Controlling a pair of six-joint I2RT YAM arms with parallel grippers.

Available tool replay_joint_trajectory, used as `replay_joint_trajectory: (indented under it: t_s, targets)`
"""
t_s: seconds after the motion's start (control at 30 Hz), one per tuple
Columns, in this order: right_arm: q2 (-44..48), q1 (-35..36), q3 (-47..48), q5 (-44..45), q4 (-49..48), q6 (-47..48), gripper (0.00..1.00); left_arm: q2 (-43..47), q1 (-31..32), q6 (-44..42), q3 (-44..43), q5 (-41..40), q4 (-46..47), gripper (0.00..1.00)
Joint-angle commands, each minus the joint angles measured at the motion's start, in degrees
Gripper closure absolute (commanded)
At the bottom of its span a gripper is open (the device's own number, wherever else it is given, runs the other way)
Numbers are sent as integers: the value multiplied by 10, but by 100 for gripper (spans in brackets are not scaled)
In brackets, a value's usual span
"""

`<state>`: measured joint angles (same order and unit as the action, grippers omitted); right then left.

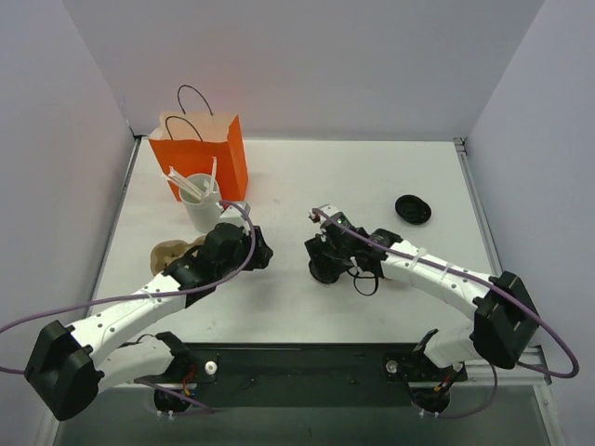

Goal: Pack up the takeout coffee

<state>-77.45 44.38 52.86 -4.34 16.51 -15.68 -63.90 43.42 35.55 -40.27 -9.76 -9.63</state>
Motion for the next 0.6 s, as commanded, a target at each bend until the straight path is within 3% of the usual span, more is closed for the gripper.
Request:
replay_joint_trajectory:
  t_s: [0.0,0.17,0.57]
  targets:
    - [-42,53,37,159,11,24,39,66,-33,15,33,-8,-14,39]
    - [-95,93,58,250,44,25,42,73,-42,8,35,3,-29,39]
    - [-134,125,77,319,71,8,69,81,-48,4,42,7,-24,39]
